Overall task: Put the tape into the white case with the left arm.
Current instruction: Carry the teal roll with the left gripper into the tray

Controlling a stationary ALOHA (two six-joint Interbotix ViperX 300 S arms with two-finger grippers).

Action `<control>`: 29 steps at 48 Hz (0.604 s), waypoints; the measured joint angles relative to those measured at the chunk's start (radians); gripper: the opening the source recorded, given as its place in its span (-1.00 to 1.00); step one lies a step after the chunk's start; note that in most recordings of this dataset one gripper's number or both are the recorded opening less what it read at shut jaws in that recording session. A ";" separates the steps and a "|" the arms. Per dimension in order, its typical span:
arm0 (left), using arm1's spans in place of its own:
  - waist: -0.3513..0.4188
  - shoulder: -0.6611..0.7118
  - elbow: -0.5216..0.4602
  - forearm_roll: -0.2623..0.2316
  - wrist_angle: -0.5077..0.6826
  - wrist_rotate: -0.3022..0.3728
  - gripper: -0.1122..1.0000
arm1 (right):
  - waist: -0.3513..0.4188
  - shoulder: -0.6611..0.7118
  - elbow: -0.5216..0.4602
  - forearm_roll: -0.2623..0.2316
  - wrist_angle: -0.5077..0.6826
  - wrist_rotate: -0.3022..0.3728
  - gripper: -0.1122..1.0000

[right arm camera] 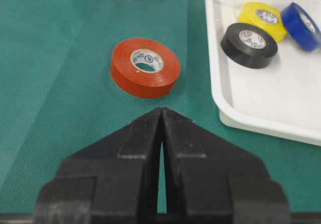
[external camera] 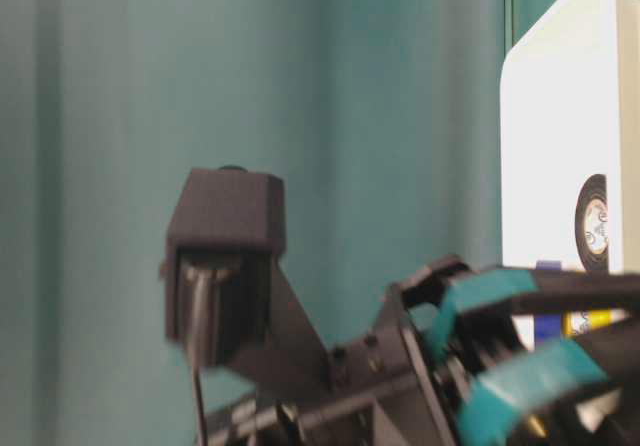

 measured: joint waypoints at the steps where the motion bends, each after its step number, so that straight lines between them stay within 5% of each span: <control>1: 0.017 -0.002 0.000 0.000 -0.002 0.002 -0.36 | 0.000 -0.002 0.000 0.000 -0.002 -0.002 -0.96; 29: 0.356 -0.002 -0.012 0.002 -0.097 0.034 -0.36 | 0.000 0.000 0.000 0.000 0.000 0.000 -0.96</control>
